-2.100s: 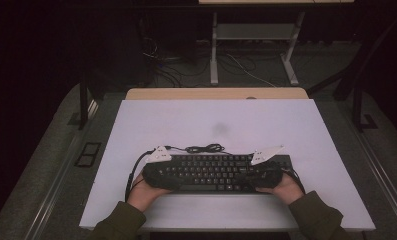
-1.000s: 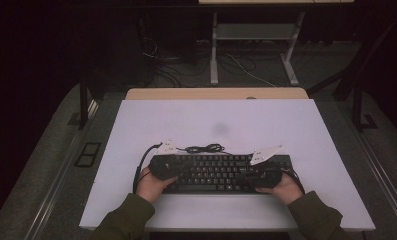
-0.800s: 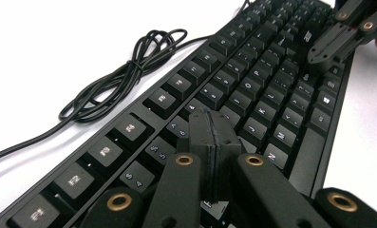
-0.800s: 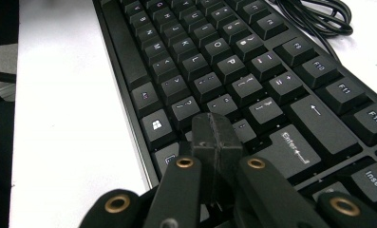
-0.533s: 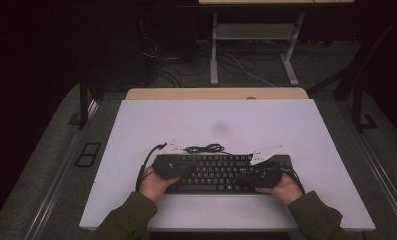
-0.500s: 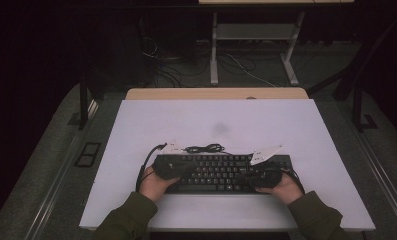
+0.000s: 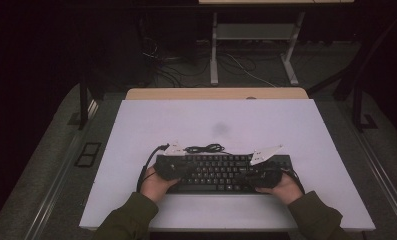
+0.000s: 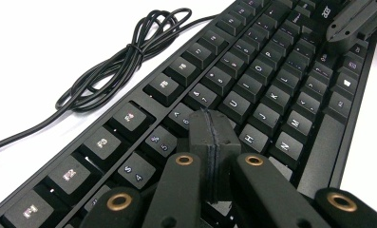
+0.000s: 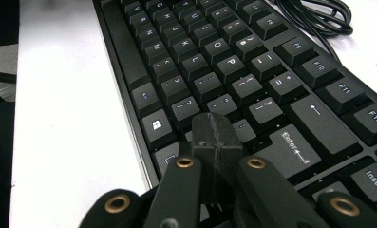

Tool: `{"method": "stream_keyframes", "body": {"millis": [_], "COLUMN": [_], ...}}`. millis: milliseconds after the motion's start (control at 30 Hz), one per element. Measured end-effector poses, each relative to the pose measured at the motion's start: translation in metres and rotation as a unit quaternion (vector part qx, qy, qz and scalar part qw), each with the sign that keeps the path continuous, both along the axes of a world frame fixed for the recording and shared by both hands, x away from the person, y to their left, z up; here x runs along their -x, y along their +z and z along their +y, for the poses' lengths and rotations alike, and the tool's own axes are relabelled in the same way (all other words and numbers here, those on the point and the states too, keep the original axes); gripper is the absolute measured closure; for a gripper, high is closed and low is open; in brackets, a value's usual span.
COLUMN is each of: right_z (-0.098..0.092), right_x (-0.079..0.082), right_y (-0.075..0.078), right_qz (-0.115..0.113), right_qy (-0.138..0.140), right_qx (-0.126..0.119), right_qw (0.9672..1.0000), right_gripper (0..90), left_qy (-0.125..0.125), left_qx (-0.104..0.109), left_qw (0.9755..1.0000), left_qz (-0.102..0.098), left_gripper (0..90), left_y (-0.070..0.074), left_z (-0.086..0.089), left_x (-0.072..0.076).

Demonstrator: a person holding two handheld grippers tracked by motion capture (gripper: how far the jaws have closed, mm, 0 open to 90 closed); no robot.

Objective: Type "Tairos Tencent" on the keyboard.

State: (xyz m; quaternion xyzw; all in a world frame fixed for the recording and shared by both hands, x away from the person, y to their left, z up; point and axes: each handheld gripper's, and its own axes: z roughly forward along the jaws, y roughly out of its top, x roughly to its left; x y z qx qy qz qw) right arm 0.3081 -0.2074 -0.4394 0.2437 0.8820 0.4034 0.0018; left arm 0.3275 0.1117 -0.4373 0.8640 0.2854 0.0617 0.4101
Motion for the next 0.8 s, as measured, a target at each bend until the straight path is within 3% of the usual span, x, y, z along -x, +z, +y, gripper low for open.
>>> {"method": "stream_keyframes", "body": {"millis": [400,800], "right_z": [0.000,0.000], "right_x": [0.000,0.000], "right_y": [0.000,0.000], "right_qz": [0.000,-0.001], "right_qy": [0.000,0.001], "right_qx": [0.000,0.001], "right_qw": [1.0000,1.0000], "right_gripper": [89.4,89.5], "left_qy": [0.005,0.012], "left_qx": [0.020,0.038], "left_qw": [0.9998,0.9992], "left_qz": [-0.002,-0.004], "left_gripper": [88.9,58.4], "left_y": [0.006,0.008], "left_z": [0.005,0.016], "left_x": [0.003,0.009]}}
